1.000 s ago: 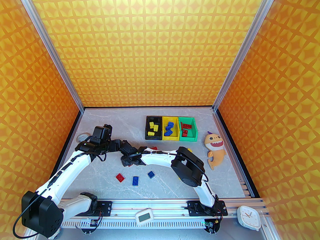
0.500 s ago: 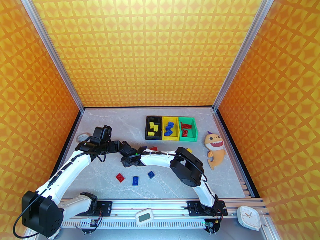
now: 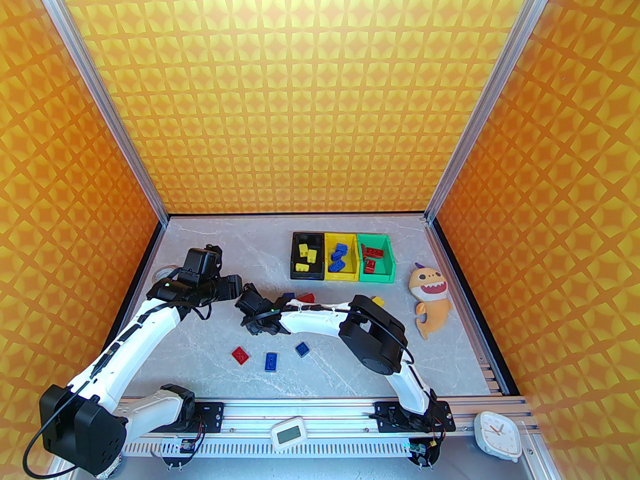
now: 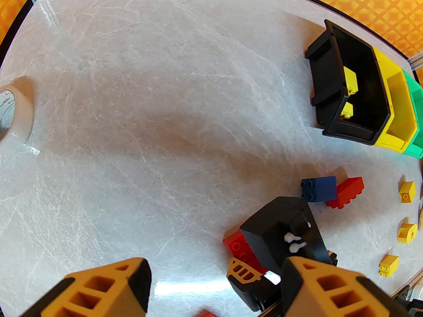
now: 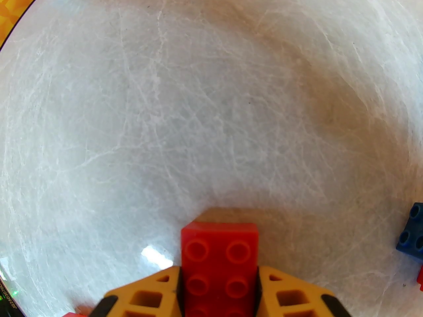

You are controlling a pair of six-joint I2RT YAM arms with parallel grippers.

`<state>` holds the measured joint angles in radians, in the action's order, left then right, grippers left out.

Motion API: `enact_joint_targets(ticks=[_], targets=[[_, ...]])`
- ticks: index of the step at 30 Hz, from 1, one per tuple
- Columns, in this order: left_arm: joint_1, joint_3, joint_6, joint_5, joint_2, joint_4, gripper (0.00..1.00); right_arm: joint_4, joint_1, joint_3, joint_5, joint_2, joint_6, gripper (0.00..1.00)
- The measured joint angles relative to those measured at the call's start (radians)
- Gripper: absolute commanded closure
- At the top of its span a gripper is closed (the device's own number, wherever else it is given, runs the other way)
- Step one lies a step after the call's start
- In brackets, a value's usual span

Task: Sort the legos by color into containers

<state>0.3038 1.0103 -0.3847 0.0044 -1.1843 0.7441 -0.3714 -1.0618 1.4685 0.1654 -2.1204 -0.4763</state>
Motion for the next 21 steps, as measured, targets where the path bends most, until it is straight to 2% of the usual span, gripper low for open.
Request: enact_joint_targets(ticks=[5, 17, 21], targets=[[0.0, 0.0, 0.0, 0.017, 0.0, 0.0, 0.32, -0.016, 0.061, -0.082, 0.0, 0.068, 0.019, 0.76], [0.033, 0.0, 0.001, 0.076, 0.009, -0.047, 0.32, -0.087, 0.315, -0.192, 0.022, 0.351, 0.12, 0.76], [0.043, 0.0, 0.001, 0.079, 0.0, -0.061, 0.32, -0.09, 0.392, -0.214, 0.019, 0.402, 0.142, 0.76]])
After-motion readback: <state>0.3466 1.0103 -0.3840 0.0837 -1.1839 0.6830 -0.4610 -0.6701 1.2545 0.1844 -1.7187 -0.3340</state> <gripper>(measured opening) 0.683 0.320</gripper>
